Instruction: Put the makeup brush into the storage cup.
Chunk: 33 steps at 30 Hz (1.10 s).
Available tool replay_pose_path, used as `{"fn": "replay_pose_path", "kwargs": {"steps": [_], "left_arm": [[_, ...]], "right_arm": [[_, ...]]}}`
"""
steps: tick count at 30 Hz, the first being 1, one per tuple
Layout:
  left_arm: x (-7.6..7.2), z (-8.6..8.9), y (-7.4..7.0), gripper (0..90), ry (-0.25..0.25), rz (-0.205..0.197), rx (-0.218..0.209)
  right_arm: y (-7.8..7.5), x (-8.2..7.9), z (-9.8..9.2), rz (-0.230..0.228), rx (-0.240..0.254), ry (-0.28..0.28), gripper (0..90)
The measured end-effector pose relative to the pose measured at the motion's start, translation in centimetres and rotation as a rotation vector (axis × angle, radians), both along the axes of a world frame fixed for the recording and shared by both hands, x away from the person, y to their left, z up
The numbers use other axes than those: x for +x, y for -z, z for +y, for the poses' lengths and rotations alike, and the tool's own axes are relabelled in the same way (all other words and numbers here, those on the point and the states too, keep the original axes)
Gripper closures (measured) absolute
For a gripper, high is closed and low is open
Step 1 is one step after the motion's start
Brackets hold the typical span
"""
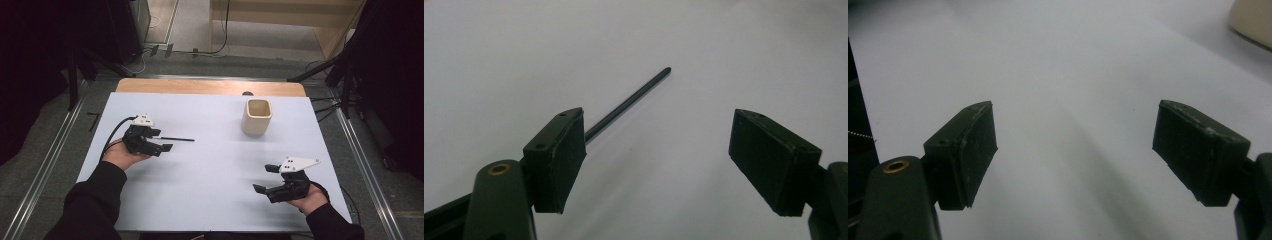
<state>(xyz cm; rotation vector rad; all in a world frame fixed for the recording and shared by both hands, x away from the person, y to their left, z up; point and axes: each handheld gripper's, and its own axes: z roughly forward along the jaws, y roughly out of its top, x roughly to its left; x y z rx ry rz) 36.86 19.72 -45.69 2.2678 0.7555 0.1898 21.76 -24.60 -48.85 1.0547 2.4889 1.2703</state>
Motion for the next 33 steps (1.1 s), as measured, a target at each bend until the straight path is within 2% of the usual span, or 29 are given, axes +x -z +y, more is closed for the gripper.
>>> {"fn": "replay_pose_path", "kwargs": {"steps": [8, 9, 11, 12, 13, 15, 19, 21, 22, 24, 25, 29, 30, 33], "left_arm": [[1.5, 0.0, -0.5, 23.4, 0.09, -0.01, -0.006], [1.9, 0.0, -0.8, 23.4, 0.117, -0.024, 0.012], [2.1, -0.1, -0.9, 23.4, 0.136, -0.029, 0.017], [2.5, -0.1, -1.1, 23.4, 0.169, -0.027, 0.018], [2.5, -0.1, -1.1, 23.4, 0.169, -0.027, 0.018], [3.3, 0.0, -1.2, 23.4, 0.22, -0.017, 0.021], [4.2, 0.0, -1.1, 23.5, 0.259, -0.013, 0.046], [4.3, 0.0, -1.1, 23.7, 0.272, -0.018, 0.032], [4.6, 0.1, -1.0, 24.0, 0.298, -0.017, 0.011], [4.7, 0.1, -1.0, 24.0, 0.312, -0.017, 0.018], [5.0, 0.0, -1.0, 24.0, 0.336, -0.02, 0.044], [5.5, -0.3, -0.9, 24.0, 0.366, 0.007, 0.031], [5.7, -0.4, -1.0, 24.1, 0.389, 0.001, 0.05], [6.1, -0.9, -1.0, 24.5, 0.411, 0.01, 0.083]], "right_arm": [[0.0, 0.1, 0.1, 0.002, 0.009, -0.014, 18.9], [0.0, 0.1, 0.1, 0.001, 0.01, -0.017, 18.8], [0.0, 0.1, 0.2, 0.006, 0.01, -0.018, 18.7], [0.0, 0.1, 0.2, 0.012, 0.006, -0.022, 18.6], [0.0, 0.1, 0.2, 0.012, 0.006, -0.022, 18.6], [0.0, 0.1, 0.3, 0.017, 0.006, -0.03, 18.6], [0.0, 0.0, 0.4, 0.018, 0.014, -0.049, 18.6], [0.0, 0.0, 0.4, 0.019, 0.017, -0.052, 18.6], [0.0, 0.0, 0.4, 0.018, 0.022, -0.056, 18.6], [0.0, 0.0, 0.4, 0.019, 0.024, -0.057, 18.6], [0.0, 0.0, 0.4, 0.02, 0.022, -0.06, 18.6], [0.0, 0.1, 0.5, 0.021, 0.022, -0.063, 18.6], [0.0, 0.1, 0.4, 0.02, 0.028, -0.063, 18.6], [-0.1, 0.1, 0.4, 0.025, 0.029, -0.058, 18.6]]}}
